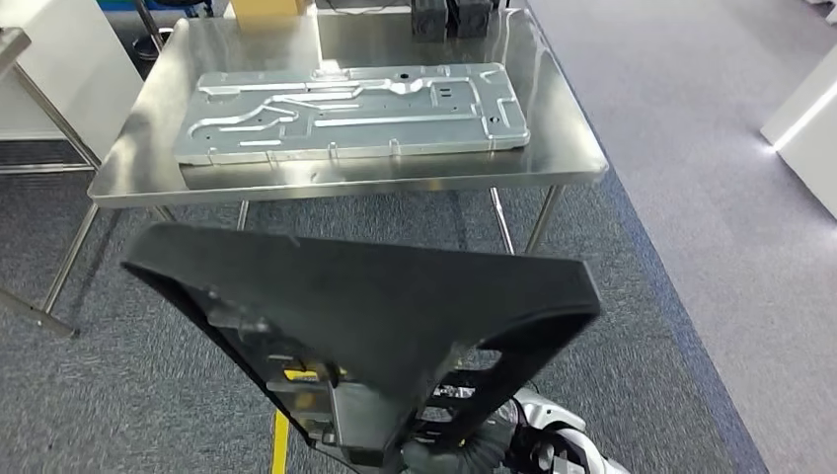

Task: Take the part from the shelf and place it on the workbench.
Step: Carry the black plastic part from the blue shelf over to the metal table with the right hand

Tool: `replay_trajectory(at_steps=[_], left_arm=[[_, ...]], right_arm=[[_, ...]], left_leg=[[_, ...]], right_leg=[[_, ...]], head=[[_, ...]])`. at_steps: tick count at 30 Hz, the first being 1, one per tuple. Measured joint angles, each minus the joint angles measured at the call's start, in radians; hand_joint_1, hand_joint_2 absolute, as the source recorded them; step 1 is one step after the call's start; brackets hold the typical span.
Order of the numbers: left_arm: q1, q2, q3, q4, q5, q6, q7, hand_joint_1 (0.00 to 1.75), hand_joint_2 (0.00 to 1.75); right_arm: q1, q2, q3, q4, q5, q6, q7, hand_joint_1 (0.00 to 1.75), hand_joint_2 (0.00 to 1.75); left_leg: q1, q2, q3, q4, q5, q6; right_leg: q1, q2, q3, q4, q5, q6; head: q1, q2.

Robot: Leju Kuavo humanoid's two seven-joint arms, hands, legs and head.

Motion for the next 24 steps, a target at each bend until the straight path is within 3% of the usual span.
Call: replay_trajectory(at_steps=[2,3,4,5,8,9,11,13,15,17,18,19,20,23,24], left_arm=[[0.001,0.0,0.0,0.0,0.0,0.0,0.0,0.0,1.75],[0.002,0.0,0.0,0.0,-0.001,0.0,0.0,0.0,1.75],[0.004,-0.001,0.0,0.0,-0.002,0.0,0.0,0.0,1.75],[0.004,-0.001,0.0,0.0,-0.004,0.0,-0.001,0.0,1.75],[0.003,-0.006,0.0,0.0,-0.008,-0.002,-0.002,0.0,1.75],[0.002,-0.008,0.0,0.0,-0.008,-0.002,-0.002,0.0,1.75],[-0.001,-0.008,0.0,0.0,-0.009,-0.003,-0.003,0.0,1.75],[-0.004,-0.008,0.0,0.0,-0.01,-0.003,-0.003,0.0,1.75],[-0.006,-0.008,0.0,0.0,-0.013,-0.003,-0.004,0.0,1.75],[-0.005,-0.008,0.0,0.0,-0.016,-0.003,-0.003,0.0,1.75],[-0.003,-0.008,0.0,0.0,-0.017,-0.003,-0.003,0.0,1.75],[-0.001,-0.008,0.0,0.0,-0.017,-0.003,-0.003,0.0,1.75],[-0.001,-0.008,0.0,0.0,-0.018,-0.003,-0.003,0.0,1.75],[0.003,-0.008,0.0,0.0,-0.018,-0.004,-0.002,0.0,1.75],[0.004,-0.008,0.0,0.0,-0.018,-0.004,-0.002,0.0,1.75]], right_arm=[[0.005,-0.001,0.0,-0.001,-0.001,-0.004,0.0,1.66,1.75],[0.007,-0.001,0.0,-0.001,-0.001,-0.006,0.0,1.66,1.75],[0.009,-0.002,0.0,-0.001,-0.002,-0.007,0.0,1.66,1.75],[0.009,-0.002,0.0,-0.002,-0.003,-0.008,0.0,1.66,1.75],[0.011,-0.004,0.0,-0.002,-0.007,-0.01,0.0,1.66,1.75],[0.012,-0.005,0.0,-0.003,-0.007,-0.01,0.0,1.66,1.75],[0.01,-0.006,0.0,-0.004,-0.008,-0.012,0.0,1.66,1.75],[0.006,-0.007,0.0,-0.006,-0.008,-0.014,0.0,1.66,1.75],[0.004,-0.007,0.001,-0.007,-0.008,-0.015,0.0,1.66,1.75],[0.004,-0.007,0.001,-0.007,-0.008,-0.013,0.0,1.66,1.75],[0.004,-0.007,0.001,-0.007,-0.008,-0.012,0.0,1.66,1.75],[0.004,-0.007,0.001,-0.007,-0.008,-0.01,0.0,1.66,1.75],[0.004,-0.007,0.001,-0.007,-0.007,-0.009,0.0,1.66,1.75],[0.004,-0.007,0.001,-0.006,-0.006,-0.006,0.0,1.66,1.75],[0.004,-0.007,0.001,-0.005,-0.006,-0.006,0.0,1.66,1.75]], left_leg=[[0.0,-0.003,0.02,-0.001,-0.02,0.002],[0.0,-0.005,0.033,-0.001,-0.032,0.001],[0.0,-0.007,0.048,-0.001,-0.045,0.0],[0.0,-0.009,0.064,-0.001,-0.058,-0.002],[-0.001,-0.013,0.105,-0.005,-0.098,-0.012],[-0.001,-0.015,0.118,-0.006,-0.104,-0.018],[-0.003,-0.015,0.128,0.01,-0.093,-0.033],[-0.001,-0.012,0.099,0.087,-0.064,-0.044],[0.005,-0.008,0.029,0.195,-0.074,-0.052],[0.012,-0.006,-0.045,0.255,-0.147,-0.061],[0.016,-0.005,-0.071,0.255,-0.186,-0.065],[0.021,-0.004,-0.087,0.234,-0.207,-0.069],[0.026,-0.003,-0.095,0.195,-0.196,-0.072],[0.031,0.007,-0.094,0.058,-0.007,-0.075],[0.027,0.009,-0.09,0.039,0.036,-0.07]], right_leg=[[-0.001,0.0,-0.086,0.073,-0.062,0.003],[-0.001,0.0,-0.115,0.077,-0.086,0.005],[0.0,0.0,-0.13,0.054,-0.087,0.005],[0.001,0.0,-0.135,0.009,-0.059,0.002],[0.015,0.001,-0.122,-0.144,0.128,-0.019],[0.019,0.003,-0.116,-0.169,0.162,-0.027],[0.019,0.006,-0.092,-0.186,0.159,-0.041],[0.015,0.005,-0.054,-0.206,0.149,-0.053],[0.013,0.002,-0.017,-0.215,0.129,-0.059],[0.012,0.002,0.012,-0.216,0.102,-0.06],[0.011,0.003,0.029,-0.216,0.088,-0.059],[0.01,0.004,0.047,-0.216,0.073,-0.056],[0.009,0.005,0.066,-0.216,0.057,-0.053],[0.008,0.007,0.113,-0.211,0.007,-0.035],[0.007,0.009,0.124,-0.211,-0.006,-0.027]], head=[[0.0,0.0],[0.0,0.0],[0.0,0.0],[0.0,0.0],[0.0,0.0],[0.001,0.0],[0.001,0.0],[-0.001,0.0],[-0.002,0.0],[-0.003,0.0],[-0.003,0.0],[-0.003,0.0],[-0.003,0.0],[-0.002,0.0],[-0.001,0.0]])
